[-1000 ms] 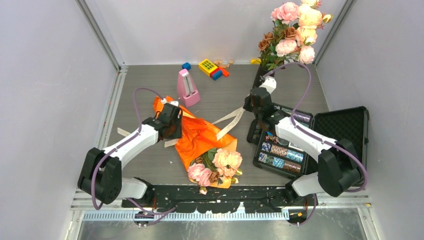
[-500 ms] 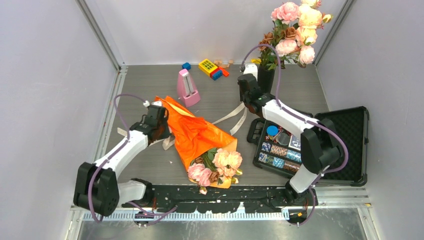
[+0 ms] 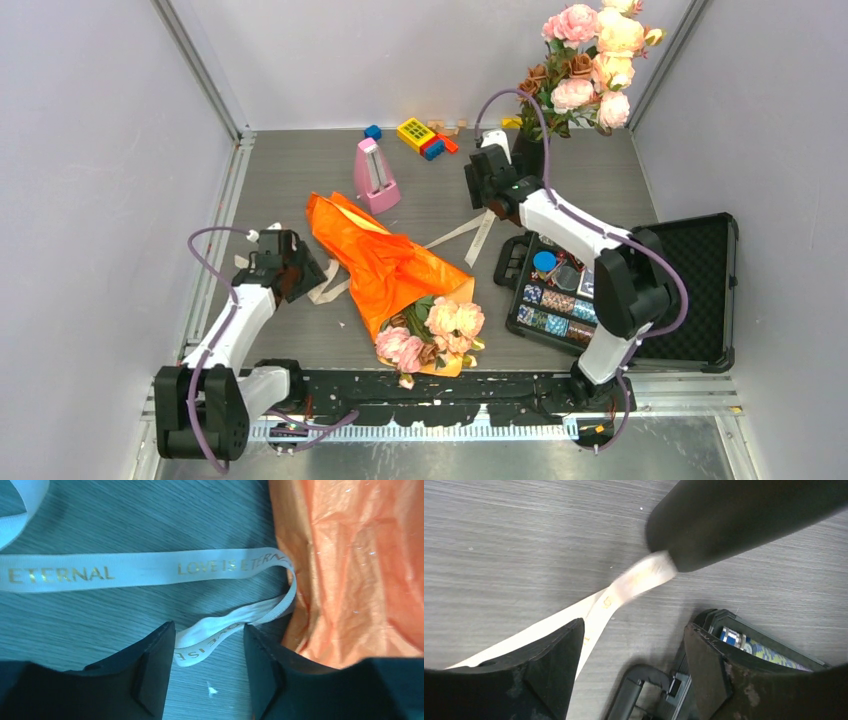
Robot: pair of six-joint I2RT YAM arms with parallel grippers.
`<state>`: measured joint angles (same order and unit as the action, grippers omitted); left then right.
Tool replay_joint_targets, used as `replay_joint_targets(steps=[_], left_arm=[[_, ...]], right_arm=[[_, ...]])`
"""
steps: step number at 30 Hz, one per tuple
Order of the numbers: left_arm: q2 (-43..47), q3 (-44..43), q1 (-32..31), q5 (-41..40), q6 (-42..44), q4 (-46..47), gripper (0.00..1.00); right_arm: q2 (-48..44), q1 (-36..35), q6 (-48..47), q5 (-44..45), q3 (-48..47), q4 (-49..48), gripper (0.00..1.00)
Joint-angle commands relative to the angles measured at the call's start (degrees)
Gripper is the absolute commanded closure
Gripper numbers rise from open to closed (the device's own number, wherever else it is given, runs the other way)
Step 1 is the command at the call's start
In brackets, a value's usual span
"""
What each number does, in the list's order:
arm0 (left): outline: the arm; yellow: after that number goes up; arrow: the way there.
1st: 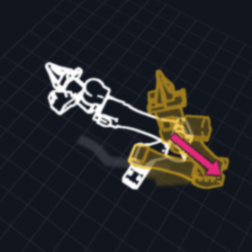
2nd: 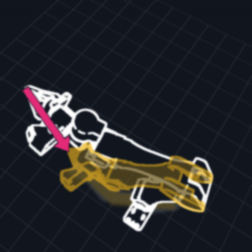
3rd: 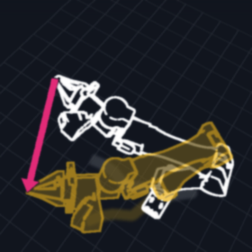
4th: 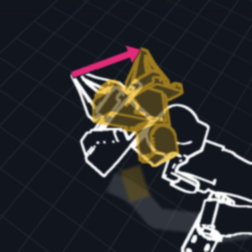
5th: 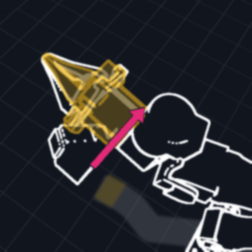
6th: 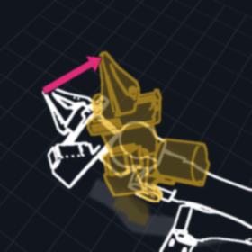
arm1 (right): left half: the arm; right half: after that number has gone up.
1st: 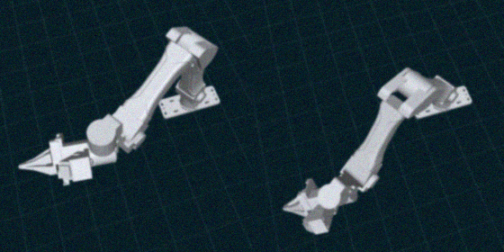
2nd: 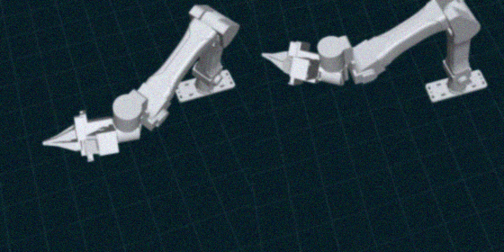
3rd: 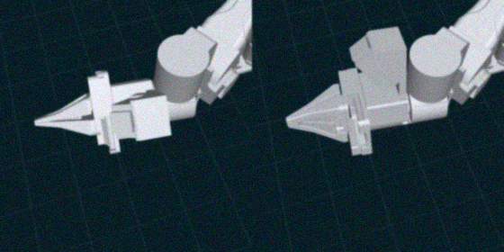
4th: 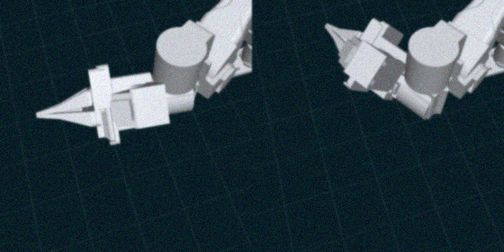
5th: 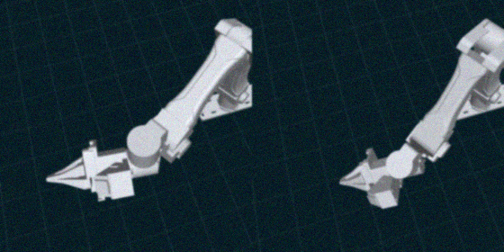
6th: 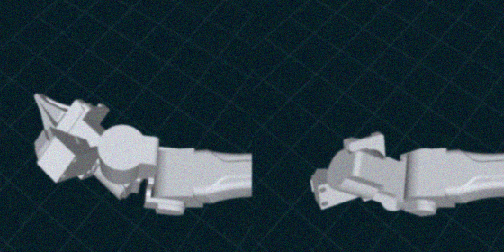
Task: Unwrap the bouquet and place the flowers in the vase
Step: Untie the ribbon from the wrapping paper.
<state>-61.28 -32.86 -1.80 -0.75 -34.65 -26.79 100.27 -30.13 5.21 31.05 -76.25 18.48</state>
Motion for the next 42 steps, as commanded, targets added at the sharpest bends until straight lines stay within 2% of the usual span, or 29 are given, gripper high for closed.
replay_joint_targets(steps=[1,4,7,8,12,17,19,26,37,39,42], left_arm=[[4.59,-1.38,0.4,2.6,-2.77,-0.99,0.31],[6.74,-4.56,0.4,-0.14,-1.9,-5.25,0.17],[8.2,-7.76,0.29,-0.72,-0.37,-8.08,0.1],[8.36,-8.55,-0.02,0.05,-0.14,-8.83,0.09],[9.16,-10.09,-4.22,1.33,-0.9,-10.4,0.09],[8.7,-4.86,-8.17,14.12,-8.22,-1.19,0.09],[7.38,-3.05,-9.71,16.32,-10.33,2.37,0.09],[2.56,2.47,-10.59,15.27,-11.09,9.18,0.17],[-3.72,7.89,-10.59,18.41,-14.29,20.13,0.41],[-4.83,8.52,-10.59,18.65,-15.0,22.56,0.48],[-7.5,8.21,-10.52,19.11,-15.11,24.45,0.55]], right_arm=[[-8.87,0.07,2.81,-7.63,-1.38,6.17,0.2],[-12.59,0.07,4.25,-14.04,-0.51,8.69,0.19],[-14.57,0.05,4.82,-25.78,1.68,10.1,0.19],[-15.04,0.02,5.18,-30.72,2.23,10.18,0.19],[-15.56,-0.02,6.83,-40.63,6.7,8.79,0.19],[-14.57,-0.21,9.03,-47.28,11.98,5.75,0.2],[-13.89,-0.38,10.55,-50.65,13.94,3.85,0.2],[-9.74,-0.54,14.54,-55.77,18.73,-2.97,0.2],[-2.19,-0.63,15.18,-58.12,18.79,-7.89,0.24],[-1.57,-0.63,15.29,-58.61,18.47,-8.36,0.3],[-0.74,-0.63,15.42,-58.69,17.39,-8.26,0.47]])
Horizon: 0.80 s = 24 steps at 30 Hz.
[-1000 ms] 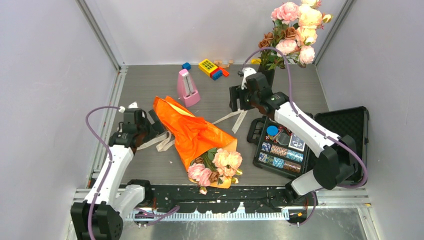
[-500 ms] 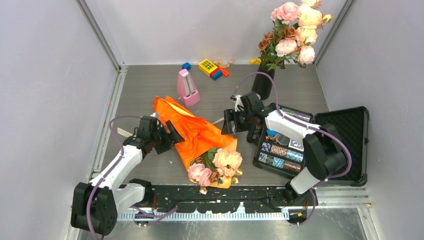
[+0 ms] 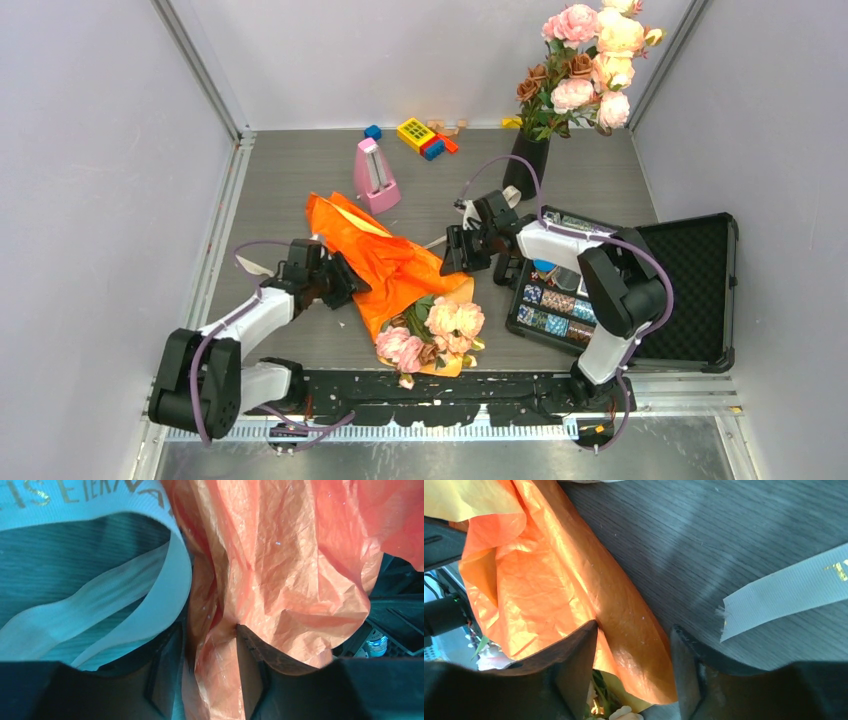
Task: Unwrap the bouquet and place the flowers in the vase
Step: Untie the ribbon from the wrapping paper.
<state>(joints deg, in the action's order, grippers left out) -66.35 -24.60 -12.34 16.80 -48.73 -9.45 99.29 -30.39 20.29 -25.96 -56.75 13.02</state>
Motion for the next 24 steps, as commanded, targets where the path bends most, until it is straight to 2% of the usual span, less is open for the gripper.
replay_joint_targets(steps=[1,3,5,7,9,15,16,18,20,22,24], left_arm=[[-3.38,-0.46,0.03,1.76,-0.75,7.28,0.58],[-5.43,-1.14,0.12,2.23,-0.5,8.35,0.67],[-7.31,-1.68,0.25,2.88,-0.58,9.12,0.78],[-8.83,-2.29,0.42,3.07,-0.53,10.84,0.85],[-10.13,-3.12,0.62,2.77,-0.3,11.36,0.87],[-11.53,-6.31,1.43,1.72,2.87,8.99,0.87],[-11.25,-7.16,1.44,1.41,4.1,6.82,0.82],[-9.67,-8.67,1.44,-0.77,6.86,2.41,0.66],[-6.8,-9.88,1.44,-4.31,9.06,-2.51,0.51],[-3.81,-11.15,1.44,-7.78,10.6,-5.73,0.37],[-1.76,-14.88,1.44,-10.24,12.59,-10.77,0.32]], right_arm=[[0.36,-0.37,0.35,-1.48,-2.66,-2.77,0.51],[0.75,-0.37,0.46,-1.53,-3.73,-2.54,0.69],[1.33,-0.37,0.41,-1.67,-4.88,-2.36,0.79],[2.04,-0.37,0.14,-1.61,-6.06,-2.01,0.96],[2.93,-0.37,-0.37,-1.43,-7.28,-1.72,0.99],[4.93,-0.37,-1.76,-0.19,-11.64,-0.53,1.0],[5.07,-0.37,-1.93,0.02,-12.12,-0.27,1.0],[5.12,-0.39,-2.19,0.63,-13.17,0.43,0.97],[4.5,-0.37,-2.45,1.56,-13.7,1.13,0.86],[3.29,-0.37,-3.07,3.02,-13.77,1.84,0.67],[0.96,-0.37,-4.16,6.04,-13.6,3.19,0.59]])
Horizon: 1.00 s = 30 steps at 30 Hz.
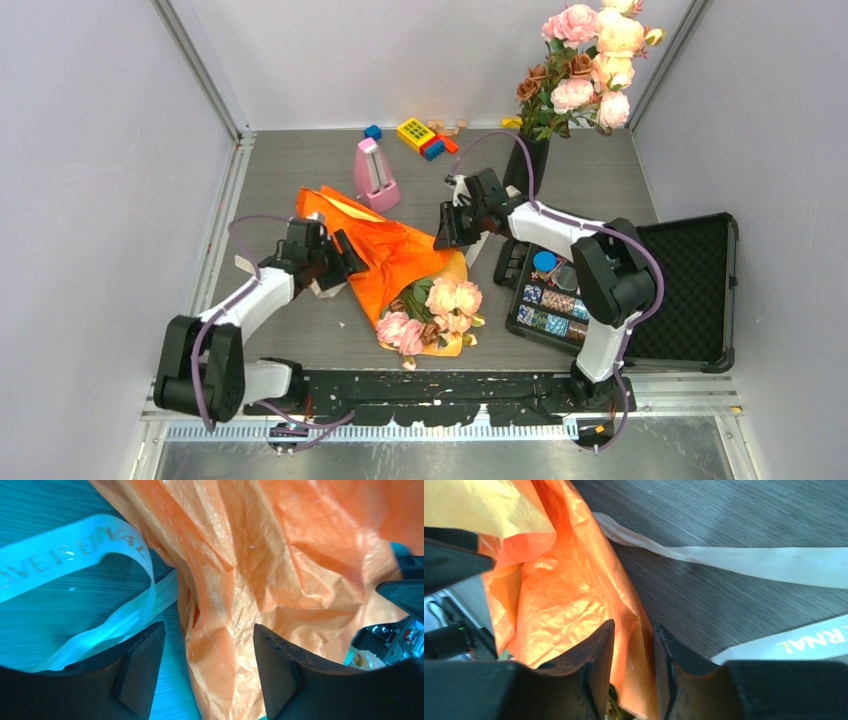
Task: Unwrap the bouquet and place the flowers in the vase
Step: Untie the ribbon from the wrapping paper, then unfold the wrapping paper at the center of the board.
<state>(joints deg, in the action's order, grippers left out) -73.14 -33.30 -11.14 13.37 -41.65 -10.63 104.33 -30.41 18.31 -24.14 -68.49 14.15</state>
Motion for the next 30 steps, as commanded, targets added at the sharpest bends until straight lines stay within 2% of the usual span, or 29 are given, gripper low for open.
replay_joint_targets(steps=[1,5,10,17,25,30], left_arm=[[5.66,-8.22,0.16,-7.32,6.08,-11.83,0.31],[7.18,-14.03,-1.12,-6.99,4.99,-15.04,0.3],[5.49,-17.48,-7.68,-6.63,0.1,-11.68,0.24],[-0.64,-18.12,-11.1,-7.01,-9.32,-1.16,0.16],[-9.28,-20.36,-11.1,-10.04,-13.99,5.79,0.16],[-13.79,-22.66,-11.14,-8.97,-16.84,9.48,0.16]], right_arm=[[-4.77,-0.35,-2.46,6.51,-1.75,2.43,0.56],[-9.66,-0.35,-3.42,12.48,-0.15,3.33,0.46],[-16.28,-0.39,-3.16,14.06,2.99,2.42,0.38],[-21.69,-0.7,-3.04,13.59,6.4,1.19,0.36],[-24.91,-0.83,-3.29,12.53,7.97,0.24,0.35],[-24.83,-0.87,-3.28,11.97,8.29,-0.37,0.35]])
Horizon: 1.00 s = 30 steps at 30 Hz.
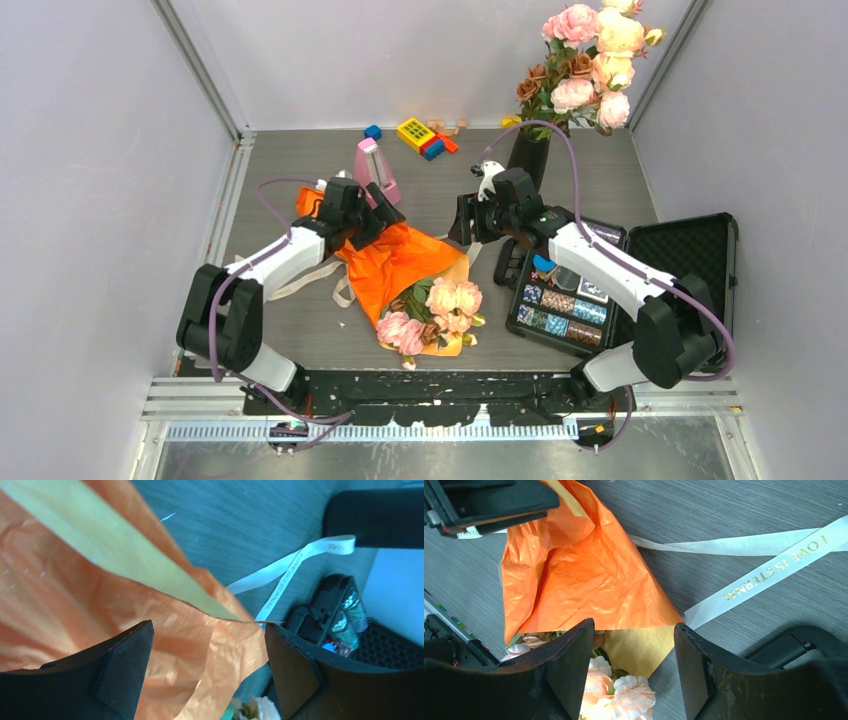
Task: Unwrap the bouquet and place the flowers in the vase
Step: Unfold the wrapping paper at the center of the board.
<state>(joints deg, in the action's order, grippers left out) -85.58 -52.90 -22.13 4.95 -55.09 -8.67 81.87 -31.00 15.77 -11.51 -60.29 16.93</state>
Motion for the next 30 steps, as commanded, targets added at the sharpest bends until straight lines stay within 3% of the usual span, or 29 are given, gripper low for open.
replay_joint_targets(steps=[1,7,10,18,19,25,30], left_arm=[[-1.76,-2.88,-0.19,-0.4,-4.13,8.21,0.16],[-3.35,-3.39,-0.19,-2.73,-4.44,9.89,0.16],[-4.87,-4.84,-0.13,-4.47,-2.95,8.15,0.25],[-3.05,-4.7,0.08,-4.5,-0.44,5.8,0.97],[-2.57,-4.82,0.25,-3.8,0.71,5.0,1.0],[0.32,-8.33,1.04,0.77,10.92,-9.14,1.0],[6.87,-6.14,2.47,-0.72,16.98,-19.96,1.0]], right_arm=[[-2.16,-0.31,-0.67,-0.76,0.31,-3.31,0.35],[-1.31,-0.29,-0.65,-0.98,0.76,-3.94,0.36],[-1.08,-0.28,-0.58,-1.2,0.87,-4.13,0.36],[-1.31,-0.28,-0.7,-0.91,1.24,-4.5,0.38],[-1.38,-0.28,-0.67,-0.99,1.24,-4.52,0.39],[-2.08,-0.45,-0.41,-2.89,1.01,-4.5,0.38],[-1.11,-3.14,-0.83,-4.22,-0.07,-4.37,0.36]])
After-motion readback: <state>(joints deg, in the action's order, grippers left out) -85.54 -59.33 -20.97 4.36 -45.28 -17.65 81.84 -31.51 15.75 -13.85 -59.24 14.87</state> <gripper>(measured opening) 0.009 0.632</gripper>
